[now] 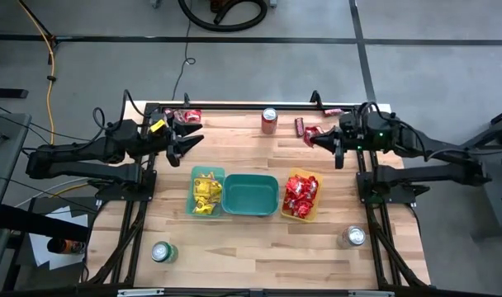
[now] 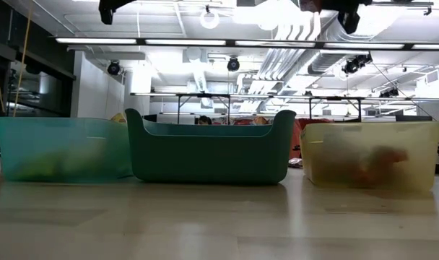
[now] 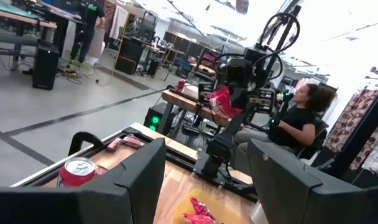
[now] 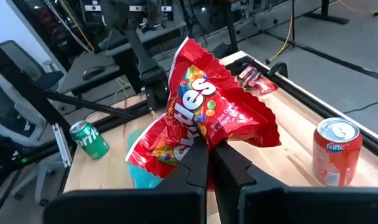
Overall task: Sort candy
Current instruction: Put the red candy into the yellow bin
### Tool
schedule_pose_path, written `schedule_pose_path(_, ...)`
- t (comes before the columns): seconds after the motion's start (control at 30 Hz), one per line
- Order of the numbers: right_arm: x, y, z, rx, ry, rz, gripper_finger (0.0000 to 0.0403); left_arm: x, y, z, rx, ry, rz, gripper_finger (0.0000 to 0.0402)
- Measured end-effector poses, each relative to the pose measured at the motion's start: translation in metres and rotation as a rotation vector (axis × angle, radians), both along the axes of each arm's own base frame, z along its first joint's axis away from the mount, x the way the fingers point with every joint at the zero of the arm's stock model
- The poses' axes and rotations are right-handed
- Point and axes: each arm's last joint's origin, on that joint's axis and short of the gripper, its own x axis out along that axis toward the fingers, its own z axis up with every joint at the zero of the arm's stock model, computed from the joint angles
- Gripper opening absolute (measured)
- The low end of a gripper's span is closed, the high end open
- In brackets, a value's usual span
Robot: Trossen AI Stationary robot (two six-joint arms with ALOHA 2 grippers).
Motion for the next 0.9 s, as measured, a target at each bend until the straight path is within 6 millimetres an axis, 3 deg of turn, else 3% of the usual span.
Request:
schedule_pose_path(0.37, 0.003, 0.000, 0.001, 0.085, -0.028, -0.004, 0.0000, 0.000, 0.000, -0.001, 0.000, 0.006, 0.000, 0.0213)
schedule_pose_path(0.53, 0.016, 0.008, -0.004, 0.276, 0.003, 0.187, 0.0000, 0.000, 0.000, -0.001, -0.001, 0.008, 0.000, 0.0213)
schedule_pose_path(0.73, 0.036, 0.034, -0.033, 0.442, 0.272, 0.291, 0.0000, 0.000, 0.000, -0.003, -0.019, 0.022, -0.001, 0.0213)
schedule_pose_path(0.9, 0.039, 0.060, -0.061, 0.524, 0.584, 0.316, 0.0000, 0.000, 0.000, -0.004, -0.021, 0.035, -0.002, 0.0213)
